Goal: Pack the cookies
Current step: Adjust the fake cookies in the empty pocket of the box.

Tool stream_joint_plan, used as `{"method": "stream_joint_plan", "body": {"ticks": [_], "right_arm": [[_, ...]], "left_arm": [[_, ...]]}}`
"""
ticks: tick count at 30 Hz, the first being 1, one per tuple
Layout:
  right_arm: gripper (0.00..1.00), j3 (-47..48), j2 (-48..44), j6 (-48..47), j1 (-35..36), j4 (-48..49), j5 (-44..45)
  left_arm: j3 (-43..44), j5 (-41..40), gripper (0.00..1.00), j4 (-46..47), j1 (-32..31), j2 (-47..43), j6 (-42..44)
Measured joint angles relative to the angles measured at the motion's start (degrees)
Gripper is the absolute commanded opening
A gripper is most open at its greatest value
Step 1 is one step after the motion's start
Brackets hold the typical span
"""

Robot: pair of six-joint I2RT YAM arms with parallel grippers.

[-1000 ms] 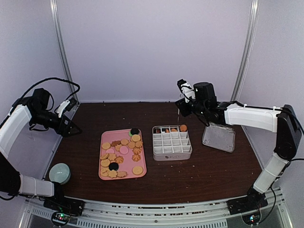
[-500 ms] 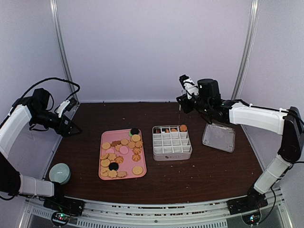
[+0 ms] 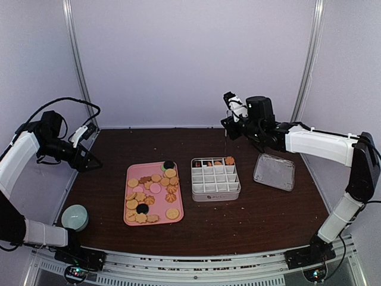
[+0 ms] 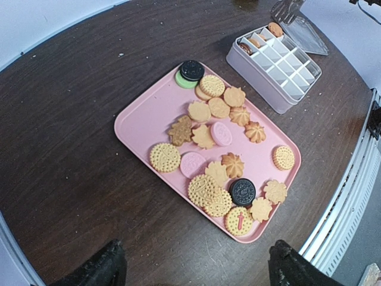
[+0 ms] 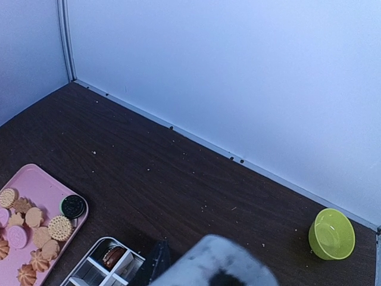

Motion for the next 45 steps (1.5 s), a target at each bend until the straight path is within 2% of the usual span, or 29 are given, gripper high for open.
{"method": "stream_joint_plan", "body": {"ticks": [10, 29, 45], "right_arm": [[0.31, 0.0, 2.03, 0.02, -2.71, -0.02, -1.49], [0.29, -1.97, 1.38, 1.55, -2.62, 0.57, -7.23], [0.29, -0.48, -1.27, 0.07, 5.25, -0.76, -4.35]], "left_arm": [[0.0, -0.02, 0.85, -0.13, 0.0, 0.0, 0.02], [0.0, 0.09, 0.85, -0.35, 0.0, 0.0, 0.02], [0.0, -0.04, 0.85, -0.37, 0.0, 0.0, 0.07]]}}
